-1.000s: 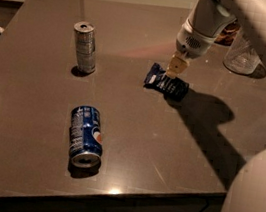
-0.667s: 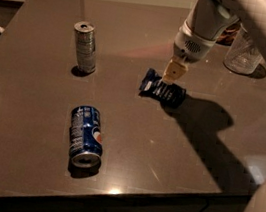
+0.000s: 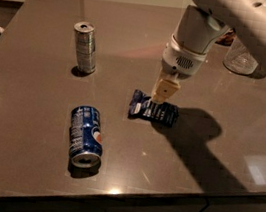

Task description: Move rxbar blueberry near pepsi can

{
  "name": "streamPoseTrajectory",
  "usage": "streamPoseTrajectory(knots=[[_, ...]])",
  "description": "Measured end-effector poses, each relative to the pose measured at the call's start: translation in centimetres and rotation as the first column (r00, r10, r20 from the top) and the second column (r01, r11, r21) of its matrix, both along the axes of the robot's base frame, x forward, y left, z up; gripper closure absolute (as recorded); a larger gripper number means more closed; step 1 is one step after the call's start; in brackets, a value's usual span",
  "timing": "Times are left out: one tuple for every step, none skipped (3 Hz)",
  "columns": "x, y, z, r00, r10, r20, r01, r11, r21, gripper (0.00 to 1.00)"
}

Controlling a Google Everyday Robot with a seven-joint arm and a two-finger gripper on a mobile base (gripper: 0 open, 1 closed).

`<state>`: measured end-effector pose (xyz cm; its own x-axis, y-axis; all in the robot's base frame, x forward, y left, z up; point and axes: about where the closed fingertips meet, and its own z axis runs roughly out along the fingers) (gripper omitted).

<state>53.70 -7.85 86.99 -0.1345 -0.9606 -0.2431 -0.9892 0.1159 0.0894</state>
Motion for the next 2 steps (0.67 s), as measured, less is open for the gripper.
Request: streamPoseTrajectory(knots=[[-3.1, 2.8, -1.0, 0.9941, 0.102, -0.037, -0.102, 0.995, 0.003, 1.00], [-4.4, 4.3, -1.2, 0.9868, 0.154, -0.050, -0.154, 0.988, 0.008, 1.00]])
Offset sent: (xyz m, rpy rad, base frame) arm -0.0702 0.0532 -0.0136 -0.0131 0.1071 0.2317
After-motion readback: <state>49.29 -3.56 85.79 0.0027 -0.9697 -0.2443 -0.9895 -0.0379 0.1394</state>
